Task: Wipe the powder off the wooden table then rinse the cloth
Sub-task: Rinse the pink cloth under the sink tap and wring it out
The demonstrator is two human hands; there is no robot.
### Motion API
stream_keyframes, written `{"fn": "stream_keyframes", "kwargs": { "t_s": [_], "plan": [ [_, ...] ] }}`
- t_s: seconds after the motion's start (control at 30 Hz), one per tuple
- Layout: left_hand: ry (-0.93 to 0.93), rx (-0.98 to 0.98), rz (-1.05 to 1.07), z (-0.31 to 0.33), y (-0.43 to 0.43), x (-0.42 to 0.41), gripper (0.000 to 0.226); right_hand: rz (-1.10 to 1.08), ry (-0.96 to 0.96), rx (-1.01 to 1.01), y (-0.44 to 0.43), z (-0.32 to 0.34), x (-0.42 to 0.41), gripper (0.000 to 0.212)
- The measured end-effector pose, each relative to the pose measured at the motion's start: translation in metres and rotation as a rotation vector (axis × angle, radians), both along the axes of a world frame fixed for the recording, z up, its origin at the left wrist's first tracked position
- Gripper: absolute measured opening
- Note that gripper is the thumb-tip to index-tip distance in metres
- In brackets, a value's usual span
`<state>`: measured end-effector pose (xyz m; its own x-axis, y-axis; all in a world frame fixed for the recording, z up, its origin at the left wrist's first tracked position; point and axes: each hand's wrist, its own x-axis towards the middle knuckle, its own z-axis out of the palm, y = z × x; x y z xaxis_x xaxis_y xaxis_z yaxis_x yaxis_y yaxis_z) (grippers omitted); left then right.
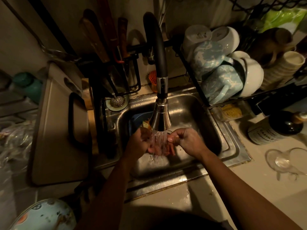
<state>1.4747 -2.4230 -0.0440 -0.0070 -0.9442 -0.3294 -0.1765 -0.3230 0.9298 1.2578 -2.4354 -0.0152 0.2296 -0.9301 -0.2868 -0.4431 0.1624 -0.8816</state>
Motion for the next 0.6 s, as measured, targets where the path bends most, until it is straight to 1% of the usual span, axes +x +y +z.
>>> {"fn": "stream_keyframes", "kwargs": {
  "t_s": [0.1, 0.17, 0.27, 0.3, 0.43, 0.53, 0.6],
  "plan": [
    [0.078, 0.06, -0.088, 0.003, 0.005, -0.012, 0.029, -0.022, -0.048, -0.024, 0.001, 0.001, 0.004, 0.003],
    [0.101, 0.102, -0.079, 0.005, 0.008, -0.023, 0.025, -0.04, -0.069, -0.015, 0.0, 0.002, 0.007, 0.003],
    [0.11, 0.083, -0.022, 0.006, 0.014, -0.034, 0.029, -0.065, -0.097, -0.01, 0.0, 0.002, 0.009, 0.004],
    [0.123, 0.067, -0.006, 0.007, 0.016, -0.036, 0.028, -0.078, -0.118, -0.009, 0.0, 0.003, 0.009, 0.005],
    [0.083, 0.015, -0.035, 0.012, 0.015, -0.041, 0.024, -0.181, -0.208, -0.022, 0.001, 0.003, 0.01, 0.03],
    [0.079, 0.009, 0.023, 0.014, 0.013, -0.043, 0.024, -0.193, -0.307, 0.051, 0.0, 0.003, 0.009, 0.033],
    [0.08, -0.033, 0.03, 0.012, 0.014, -0.04, 0.024, -0.155, -0.41, 0.147, -0.003, 0.005, 0.005, 0.032]
  ]
}}
